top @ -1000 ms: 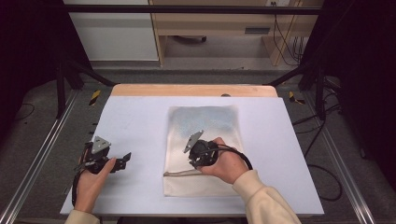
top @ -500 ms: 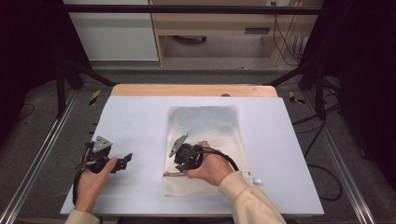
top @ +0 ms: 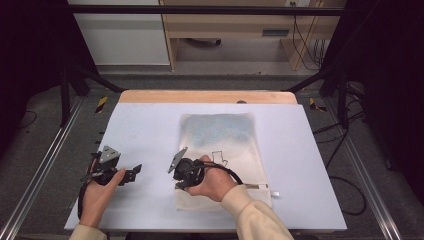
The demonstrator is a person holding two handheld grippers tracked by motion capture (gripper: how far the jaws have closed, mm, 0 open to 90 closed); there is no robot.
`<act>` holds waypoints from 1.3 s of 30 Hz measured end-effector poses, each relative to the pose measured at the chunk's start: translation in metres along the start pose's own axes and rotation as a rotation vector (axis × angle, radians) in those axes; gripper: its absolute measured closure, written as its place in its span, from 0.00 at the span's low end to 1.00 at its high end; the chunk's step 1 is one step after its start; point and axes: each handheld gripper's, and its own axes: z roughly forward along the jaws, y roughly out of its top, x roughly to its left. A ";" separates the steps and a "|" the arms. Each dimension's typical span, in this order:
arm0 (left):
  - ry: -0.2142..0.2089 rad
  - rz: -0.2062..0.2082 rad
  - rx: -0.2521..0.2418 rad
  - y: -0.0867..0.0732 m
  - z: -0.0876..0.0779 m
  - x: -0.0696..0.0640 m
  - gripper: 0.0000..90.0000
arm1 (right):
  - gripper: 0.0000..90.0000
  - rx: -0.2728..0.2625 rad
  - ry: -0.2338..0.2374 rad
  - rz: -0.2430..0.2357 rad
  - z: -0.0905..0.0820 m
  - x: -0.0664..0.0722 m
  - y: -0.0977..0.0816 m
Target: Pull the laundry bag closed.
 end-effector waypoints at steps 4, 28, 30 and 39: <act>-0.002 -0.006 0.009 -0.001 0.001 0.000 0.09 | 0.82 0.016 0.012 -0.005 0.005 0.002 0.003; -0.006 0.044 0.023 0.000 0.004 -0.005 0.10 | 0.83 0.053 0.040 0.018 0.025 -0.002 0.008; -0.003 0.048 0.026 0.000 0.004 -0.006 0.10 | 0.84 0.063 0.044 0.010 0.029 -0.001 0.007; -0.012 0.064 0.030 -0.001 -0.003 -0.013 0.10 | 0.91 0.042 0.063 -0.001 0.027 -0.004 0.005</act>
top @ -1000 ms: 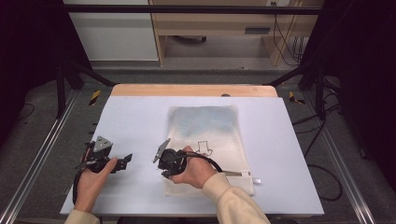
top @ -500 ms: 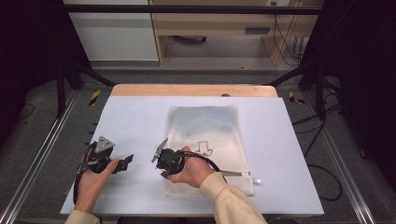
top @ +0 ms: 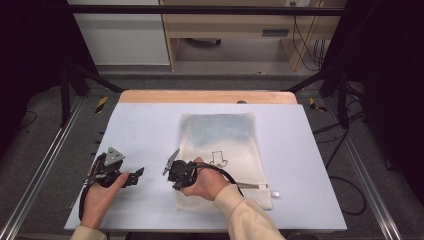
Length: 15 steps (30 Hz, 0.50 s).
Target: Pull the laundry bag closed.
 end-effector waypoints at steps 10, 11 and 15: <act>-0.060 -0.027 -0.023 -0.011 -0.018 -0.018 0.10 | 0.91 -0.085 0.016 -0.009 -0.009 -0.002 -0.010; -0.067 -0.035 -0.023 -0.013 -0.019 -0.021 0.10 | 0.91 -0.091 0.015 -0.006 -0.010 -0.002 -0.010; -0.064 0.013 -0.011 -0.010 -0.020 -0.030 0.08 | 0.91 -0.116 0.012 -0.002 -0.014 -0.003 -0.012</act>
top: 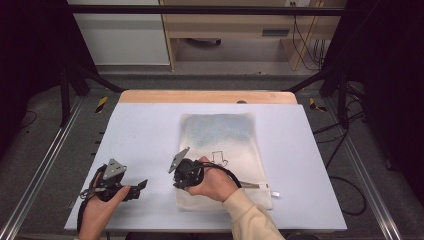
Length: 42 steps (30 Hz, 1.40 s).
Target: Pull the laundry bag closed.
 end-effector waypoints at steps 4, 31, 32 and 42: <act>-0.021 0.038 0.001 0.005 0.001 -0.009 0.08 | 0.91 -0.022 -0.004 0.002 -0.004 -0.001 0.000; -0.193 0.039 -0.074 0.017 0.001 -0.042 0.08 | 0.91 -0.116 -0.015 0.029 -0.016 -0.004 -0.003; -0.200 0.048 -0.068 0.018 0.002 -0.044 0.08 | 0.91 -0.114 -0.015 0.027 -0.016 -0.004 -0.003; -0.252 0.073 -0.061 0.021 0.010 -0.057 0.08 | 0.91 -0.110 -0.006 0.039 -0.013 -0.003 -0.006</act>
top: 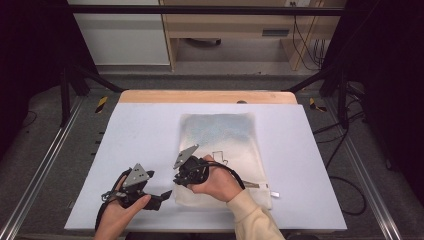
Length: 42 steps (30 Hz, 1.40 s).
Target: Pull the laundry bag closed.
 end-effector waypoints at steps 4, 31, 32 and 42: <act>0.004 0.004 -0.008 0.002 0.003 -0.004 0.08 | 0.91 -0.014 -0.004 -0.003 -0.002 -0.001 0.000; -0.035 -0.048 0.028 0.006 0.033 -0.013 0.10 | 0.91 -0.042 -0.014 0.004 -0.007 0.001 0.002; -0.033 -0.047 0.033 0.006 0.035 -0.014 0.11 | 0.91 -0.042 -0.012 0.001 -0.008 0.000 0.002; -0.061 -0.056 0.049 0.006 0.044 -0.013 0.25 | 0.91 -0.049 -0.017 0.003 -0.011 0.000 0.002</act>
